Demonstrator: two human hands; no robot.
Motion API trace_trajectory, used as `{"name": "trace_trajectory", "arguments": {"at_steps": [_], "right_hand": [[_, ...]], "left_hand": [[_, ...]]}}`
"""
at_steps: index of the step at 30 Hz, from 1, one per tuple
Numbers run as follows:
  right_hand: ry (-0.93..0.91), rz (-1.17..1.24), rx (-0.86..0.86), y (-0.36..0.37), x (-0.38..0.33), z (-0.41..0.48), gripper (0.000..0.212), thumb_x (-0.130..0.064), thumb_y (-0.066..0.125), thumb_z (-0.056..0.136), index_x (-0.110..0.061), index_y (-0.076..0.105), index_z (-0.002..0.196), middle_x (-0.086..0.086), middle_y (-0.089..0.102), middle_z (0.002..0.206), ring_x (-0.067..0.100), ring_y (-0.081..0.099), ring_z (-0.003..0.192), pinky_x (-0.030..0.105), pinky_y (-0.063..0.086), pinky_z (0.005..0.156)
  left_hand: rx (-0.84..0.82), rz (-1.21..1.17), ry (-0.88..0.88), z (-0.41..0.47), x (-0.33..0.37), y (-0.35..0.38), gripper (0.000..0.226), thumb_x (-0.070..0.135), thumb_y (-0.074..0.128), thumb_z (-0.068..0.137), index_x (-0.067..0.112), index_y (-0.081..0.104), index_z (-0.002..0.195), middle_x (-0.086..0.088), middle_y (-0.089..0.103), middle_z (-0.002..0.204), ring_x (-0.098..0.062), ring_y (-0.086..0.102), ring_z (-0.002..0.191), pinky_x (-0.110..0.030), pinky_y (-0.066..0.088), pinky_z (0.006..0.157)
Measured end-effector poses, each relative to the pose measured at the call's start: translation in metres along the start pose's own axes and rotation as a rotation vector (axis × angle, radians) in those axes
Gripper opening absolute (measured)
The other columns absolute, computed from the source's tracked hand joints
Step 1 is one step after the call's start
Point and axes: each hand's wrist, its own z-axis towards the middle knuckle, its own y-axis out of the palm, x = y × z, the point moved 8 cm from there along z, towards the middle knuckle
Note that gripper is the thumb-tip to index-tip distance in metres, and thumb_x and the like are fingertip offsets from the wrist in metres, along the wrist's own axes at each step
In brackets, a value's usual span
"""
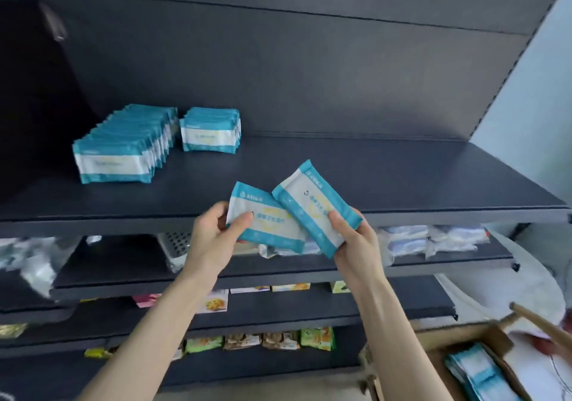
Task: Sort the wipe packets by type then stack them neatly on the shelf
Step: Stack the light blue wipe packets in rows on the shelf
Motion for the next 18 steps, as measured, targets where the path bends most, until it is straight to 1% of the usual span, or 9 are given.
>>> {"name": "trace_trajectory", "arguments": {"at_steps": [1, 2, 5, 9, 12, 14, 15, 16, 18], "right_hand": [[0.0, -0.017, -0.024, 0.017, 0.005, 0.009, 0.011, -0.01, 0.061, 0.089, -0.009, 0.059, 0.099, 0.011, 0.07, 0.105, 0.02, 0.068, 0.086, 0.029, 0.057, 0.064], [-0.002, -0.033, -0.044, 0.034, 0.011, 0.017, 0.01, -0.01, 0.061, 0.089, -0.009, 0.059, 0.098, 0.01, 0.07, 0.102, 0.02, 0.068, 0.083, 0.029, 0.057, 0.063], [-0.004, -0.042, -0.056, 0.078, 0.028, 0.042, 0.007, -0.007, 0.059, 0.091, -0.009, 0.059, 0.097, 0.009, 0.071, 0.095, 0.019, 0.068, 0.077, 0.029, 0.056, 0.059], [-0.027, -0.085, -0.041, 0.12, 0.053, 0.077, 0.009, -0.011, 0.061, 0.09, -0.012, 0.059, 0.098, 0.009, 0.071, 0.1, 0.02, 0.067, 0.085, 0.031, 0.057, 0.067], [-0.065, -0.103, -0.007, 0.142, 0.064, 0.104, 0.009, -0.011, 0.061, 0.091, -0.013, 0.057, 0.099, 0.007, 0.072, 0.097, 0.019, 0.068, 0.083, 0.033, 0.057, 0.068], [-0.094, -0.102, 0.01, 0.151, 0.068, 0.119, 0.007, -0.01, 0.06, 0.091, -0.013, 0.057, 0.097, 0.006, 0.072, 0.095, 0.019, 0.068, 0.083, 0.034, 0.057, 0.07], [-0.105, -0.111, 0.016, 0.154, 0.069, 0.126, 0.007, -0.01, 0.06, 0.091, -0.013, 0.057, 0.097, 0.006, 0.071, 0.095, 0.02, 0.068, 0.084, 0.035, 0.057, 0.071], [-0.112, -0.121, 0.019, 0.157, 0.07, 0.133, 0.007, -0.01, 0.06, 0.092, -0.012, 0.056, 0.097, 0.006, 0.071, 0.096, 0.021, 0.068, 0.085, 0.036, 0.056, 0.072], [-0.115, -0.138, 0.028, 0.162, 0.071, 0.146, 0.008, -0.01, 0.059, 0.092, -0.012, 0.056, 0.098, 0.006, 0.07, 0.097, 0.02, 0.069, 0.085, 0.035, 0.056, 0.07]], "left_hand": [[-0.001, 0.003, 0.006, 0.011, 0.004, -0.012, 0.006, 0.012, 0.066, 0.087, 0.013, 0.064, 0.093, -0.005, 0.072, 0.094, -0.021, 0.069, 0.092, -0.042, 0.056, 0.081], [-0.001, 0.004, 0.02, 0.022, 0.008, -0.024, 0.007, 0.01, 0.066, 0.087, 0.014, 0.063, 0.092, -0.003, 0.073, 0.093, -0.02, 0.069, 0.091, -0.042, 0.057, 0.081], [-0.037, 0.054, 0.068, 0.056, 0.02, -0.054, 0.015, 0.006, 0.065, 0.086, 0.017, 0.06, 0.095, 0.004, 0.071, 0.092, -0.012, 0.069, 0.09, -0.028, 0.057, 0.077], [-0.138, 0.17, 0.091, 0.11, 0.029, -0.084, 0.035, 0.002, 0.067, 0.084, 0.022, 0.052, 0.109, 0.006, 0.067, 0.103, -0.006, 0.065, 0.096, -0.025, 0.055, 0.079], [-0.199, 0.26, 0.12, 0.152, 0.037, -0.099, 0.048, 0.0, 0.069, 0.081, 0.025, 0.047, 0.116, 0.008, 0.065, 0.103, -0.005, 0.064, 0.094, -0.019, 0.055, 0.071], [-0.249, 0.38, 0.148, 0.176, 0.044, -0.102, 0.042, 0.002, 0.071, 0.081, 0.022, 0.049, 0.11, 0.003, 0.066, 0.101, -0.011, 0.066, 0.09, -0.022, 0.055, 0.069], [-0.264, 0.453, 0.171, 0.187, 0.048, -0.103, 0.037, 0.003, 0.071, 0.081, 0.02, 0.05, 0.105, 0.001, 0.066, 0.103, -0.014, 0.066, 0.09, -0.026, 0.055, 0.071], [-0.268, 0.533, 0.197, 0.199, 0.052, -0.103, 0.032, 0.005, 0.072, 0.08, 0.019, 0.052, 0.101, 0.002, 0.064, 0.106, -0.015, 0.064, 0.091, -0.029, 0.052, 0.075], [-0.267, 0.675, 0.229, 0.222, 0.058, -0.104, 0.027, 0.007, 0.074, 0.078, 0.016, 0.056, 0.097, 0.003, 0.06, 0.111, -0.013, 0.055, 0.095, -0.028, 0.043, 0.079]]}}
